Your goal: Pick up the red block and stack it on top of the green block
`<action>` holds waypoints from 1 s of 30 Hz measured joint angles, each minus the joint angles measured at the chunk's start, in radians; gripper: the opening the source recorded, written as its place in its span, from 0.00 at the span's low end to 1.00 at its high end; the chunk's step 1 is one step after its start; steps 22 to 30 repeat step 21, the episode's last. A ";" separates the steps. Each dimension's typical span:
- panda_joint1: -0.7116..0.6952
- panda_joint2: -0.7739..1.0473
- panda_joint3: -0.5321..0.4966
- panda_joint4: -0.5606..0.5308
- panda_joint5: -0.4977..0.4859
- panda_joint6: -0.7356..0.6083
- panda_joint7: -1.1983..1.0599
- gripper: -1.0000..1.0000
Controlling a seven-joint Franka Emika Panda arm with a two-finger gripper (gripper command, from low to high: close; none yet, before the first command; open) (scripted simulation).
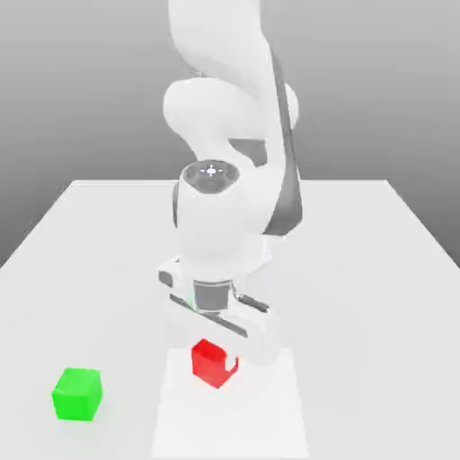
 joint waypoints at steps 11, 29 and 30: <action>-0.199 -0.055 -0.107 0.195 0.062 -0.253 0.105 0.00; -0.272 0.157 -0.143 0.303 0.062 -0.151 0.174 1.00; -0.272 0.157 -0.143 0.303 0.062 -0.151 0.174 1.00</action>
